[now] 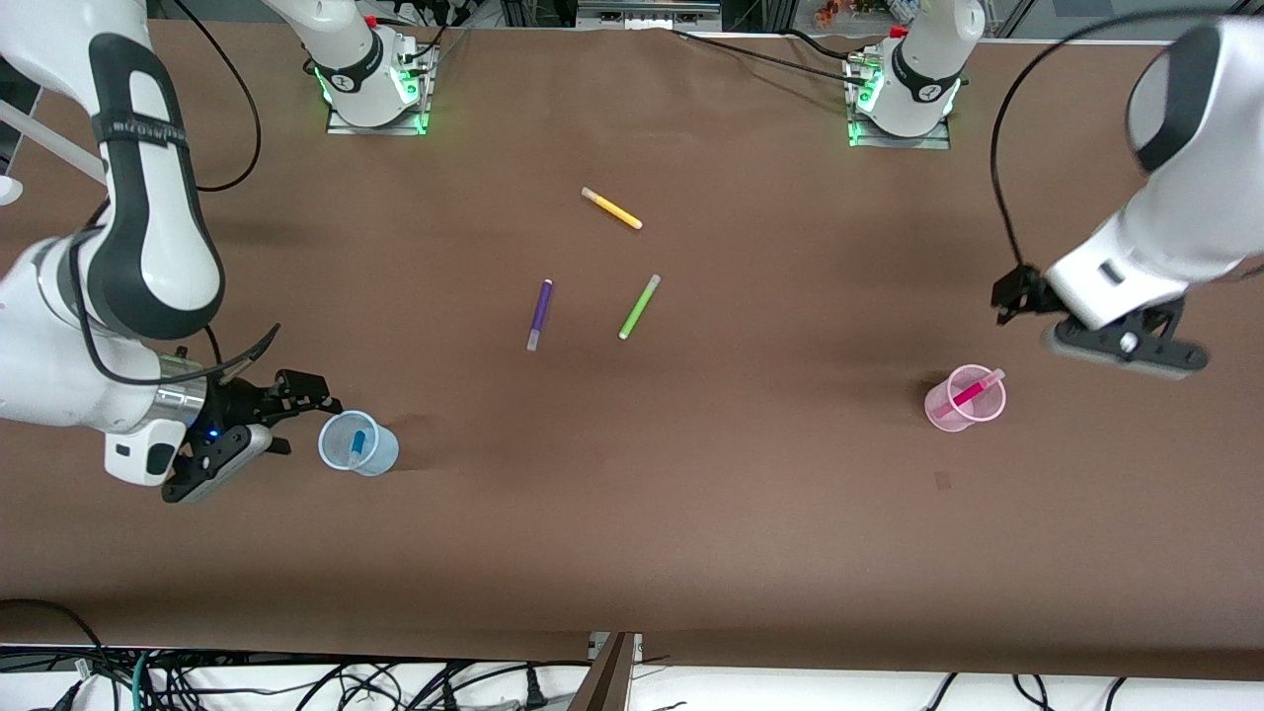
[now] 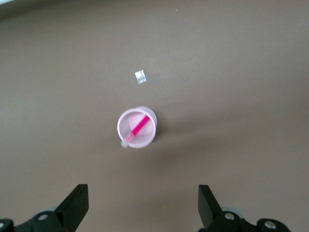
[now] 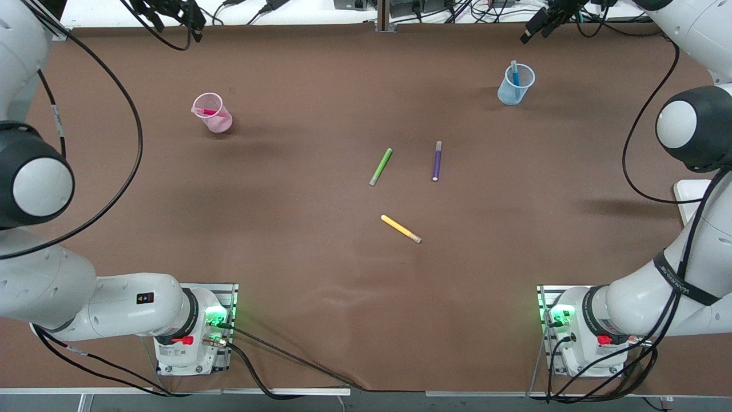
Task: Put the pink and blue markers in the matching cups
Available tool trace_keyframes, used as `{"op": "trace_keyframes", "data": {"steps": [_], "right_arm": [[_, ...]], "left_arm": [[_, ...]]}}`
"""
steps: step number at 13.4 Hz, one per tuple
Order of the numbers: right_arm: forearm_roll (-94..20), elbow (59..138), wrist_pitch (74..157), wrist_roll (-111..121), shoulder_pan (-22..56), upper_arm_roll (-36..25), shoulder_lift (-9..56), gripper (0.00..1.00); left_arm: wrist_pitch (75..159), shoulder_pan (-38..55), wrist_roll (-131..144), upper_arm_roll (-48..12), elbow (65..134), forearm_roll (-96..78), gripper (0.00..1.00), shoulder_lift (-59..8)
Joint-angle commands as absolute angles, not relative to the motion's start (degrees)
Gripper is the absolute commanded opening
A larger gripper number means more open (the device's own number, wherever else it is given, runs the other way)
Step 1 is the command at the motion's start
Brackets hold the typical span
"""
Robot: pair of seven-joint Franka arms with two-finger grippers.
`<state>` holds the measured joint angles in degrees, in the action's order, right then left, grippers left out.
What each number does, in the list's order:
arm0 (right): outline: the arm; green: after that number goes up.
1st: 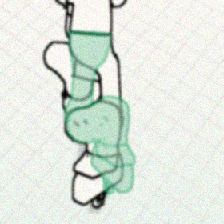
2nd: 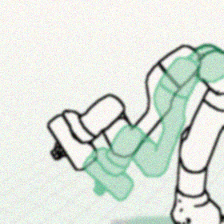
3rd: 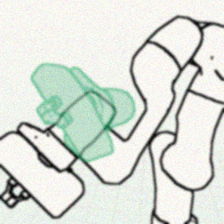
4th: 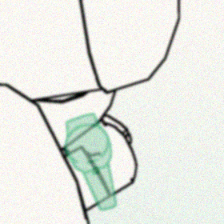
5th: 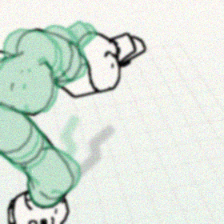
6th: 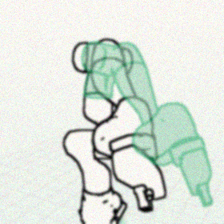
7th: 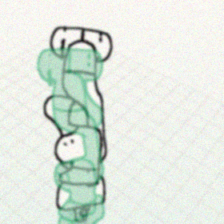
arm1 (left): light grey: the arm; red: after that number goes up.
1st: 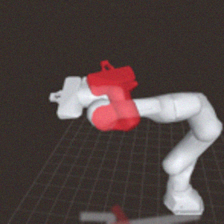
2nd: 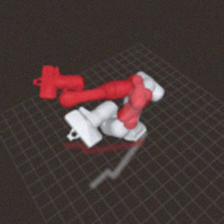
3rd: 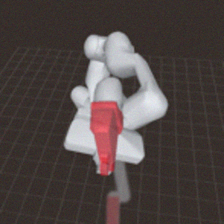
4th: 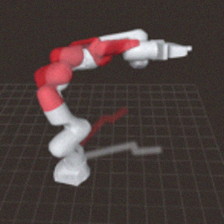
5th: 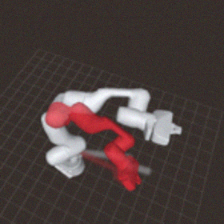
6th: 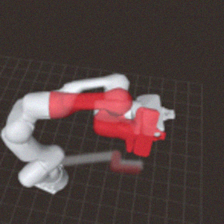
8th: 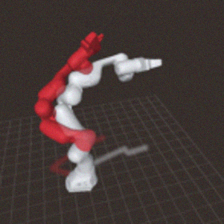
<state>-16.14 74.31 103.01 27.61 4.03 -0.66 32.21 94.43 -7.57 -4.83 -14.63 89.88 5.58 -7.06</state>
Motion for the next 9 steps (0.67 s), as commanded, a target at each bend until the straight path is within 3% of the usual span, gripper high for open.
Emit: {"op": "trace_keyframes", "data": {"steps": [1, 4, 9], "right_arm": [[-10.6, 68.6, 91.9, 15.6, 4.7, -0.8, 32.4, 1.0], [-4.1, 70.8, 87.8, 2.3, 5.2, 0.1, 26.6, 1.0], [-2.3, 86.1, 87.3, -1.9, 4.9, 2.3, 10.7, 1.0]], "left_arm": [[90.6, -7.5, -3.7, -12.1, 86.8, 2.7, 1.0, -6.2], [91.4, 2.5, -2.4, -0.5, 89.7, 2.8, 1.0, -3.1], [96.9, 2.4, -2.3, 0.1, 98.7, 2.6, 1.0, 2.6]]}}
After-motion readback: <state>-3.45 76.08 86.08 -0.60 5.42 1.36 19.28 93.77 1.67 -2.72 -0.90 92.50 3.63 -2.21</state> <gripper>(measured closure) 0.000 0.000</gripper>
